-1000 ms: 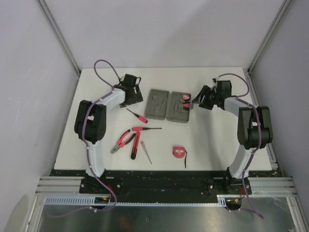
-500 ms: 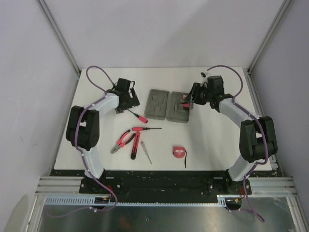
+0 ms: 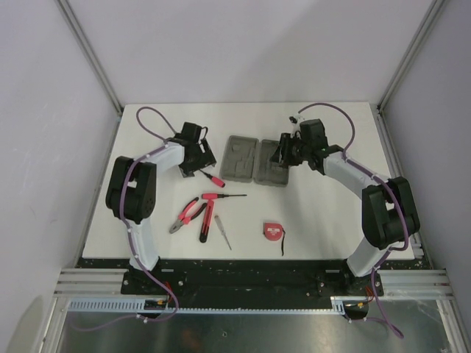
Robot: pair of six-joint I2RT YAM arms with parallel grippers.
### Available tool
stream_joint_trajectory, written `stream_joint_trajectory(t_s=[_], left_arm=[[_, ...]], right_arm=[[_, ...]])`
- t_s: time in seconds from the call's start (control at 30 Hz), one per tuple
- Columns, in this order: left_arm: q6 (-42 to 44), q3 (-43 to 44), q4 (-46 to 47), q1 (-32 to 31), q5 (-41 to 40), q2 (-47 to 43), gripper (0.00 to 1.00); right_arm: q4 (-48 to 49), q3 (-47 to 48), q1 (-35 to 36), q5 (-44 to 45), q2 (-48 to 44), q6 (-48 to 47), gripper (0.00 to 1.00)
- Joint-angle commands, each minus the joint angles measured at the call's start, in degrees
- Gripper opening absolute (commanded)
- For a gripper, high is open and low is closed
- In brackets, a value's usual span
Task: Pack the tool kit
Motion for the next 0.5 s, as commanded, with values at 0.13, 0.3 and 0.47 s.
stream_joint_trajectory(t_s=[0.13, 0.3, 0.47], left_arm=[[0.25, 3.05, 0.66, 0.50, -0.24, 3.88, 0.88], [1.70, 3.25, 0.62, 0.64, -1.09, 4.37, 0.84], [2.35, 1.59, 0.51, 0.69, -2.62, 3.26, 0.78]], right_arm=[[-1.05, 0.28, 1.35, 2.28, -0.41, -0.46, 0.40], [-1.51, 0.23, 1.41, 2.86, -0.54, -0.62, 0.40], [-1.17, 0.23, 1.41, 3.20, -0.42, -0.50, 0.41]])
